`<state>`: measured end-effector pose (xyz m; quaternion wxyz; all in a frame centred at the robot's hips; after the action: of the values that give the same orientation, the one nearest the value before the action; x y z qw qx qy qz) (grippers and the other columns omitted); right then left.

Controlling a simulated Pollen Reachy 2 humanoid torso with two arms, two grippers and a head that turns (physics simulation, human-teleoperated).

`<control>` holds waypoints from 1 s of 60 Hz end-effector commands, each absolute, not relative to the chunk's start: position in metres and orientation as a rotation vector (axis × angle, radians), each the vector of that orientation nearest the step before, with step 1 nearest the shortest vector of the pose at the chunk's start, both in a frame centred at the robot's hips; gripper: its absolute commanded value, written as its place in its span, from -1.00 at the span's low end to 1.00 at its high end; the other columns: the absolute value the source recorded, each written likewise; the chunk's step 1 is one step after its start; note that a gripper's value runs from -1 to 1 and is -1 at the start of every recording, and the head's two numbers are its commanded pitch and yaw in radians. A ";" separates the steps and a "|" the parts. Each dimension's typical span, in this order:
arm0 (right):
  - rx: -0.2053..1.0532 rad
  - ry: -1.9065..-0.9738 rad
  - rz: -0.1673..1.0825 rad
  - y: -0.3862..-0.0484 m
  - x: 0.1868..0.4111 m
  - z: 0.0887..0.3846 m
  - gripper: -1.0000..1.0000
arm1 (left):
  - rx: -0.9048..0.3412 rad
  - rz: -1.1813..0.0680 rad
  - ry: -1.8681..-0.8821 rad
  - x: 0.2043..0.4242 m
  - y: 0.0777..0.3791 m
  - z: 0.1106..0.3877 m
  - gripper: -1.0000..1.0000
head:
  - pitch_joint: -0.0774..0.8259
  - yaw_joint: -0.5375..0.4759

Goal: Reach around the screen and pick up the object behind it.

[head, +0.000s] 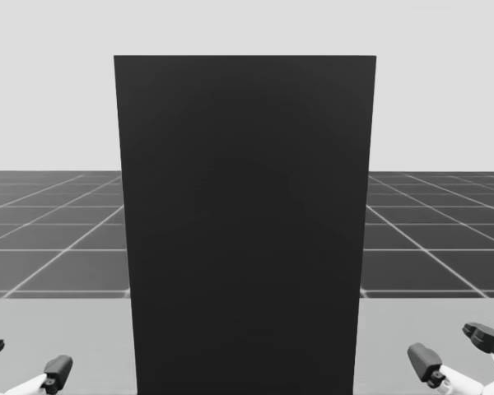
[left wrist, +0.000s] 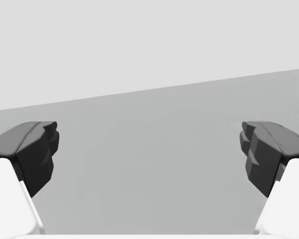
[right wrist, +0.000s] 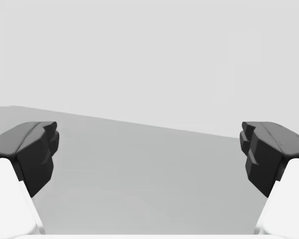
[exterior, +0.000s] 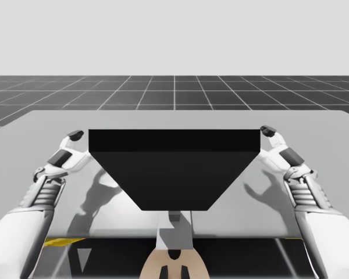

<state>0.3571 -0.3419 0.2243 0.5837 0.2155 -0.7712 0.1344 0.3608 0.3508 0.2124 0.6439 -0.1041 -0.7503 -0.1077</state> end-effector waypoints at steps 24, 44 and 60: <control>0.802 -1.727 0.735 -0.321 0.329 0.218 -1.00 | -0.663 -0.711 -1.619 0.307 0.344 0.223 -1.00 | -0.64 0.06; 0.911 -1.599 0.879 -0.319 0.312 0.203 -1.00 | -0.793 -0.884 -1.475 0.295 0.338 0.211 -1.00 | -0.58 0.05; 0.897 -1.563 0.895 -0.313 0.317 0.188 -1.00 | -0.757 -0.879 -1.413 0.317 0.323 0.196 -1.00 | -0.54 0.06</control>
<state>0.3153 -0.3160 0.1950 0.5294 0.3686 -0.6716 0.3645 0.3077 0.3320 0.2013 0.6020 -0.3184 -0.6330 -0.3682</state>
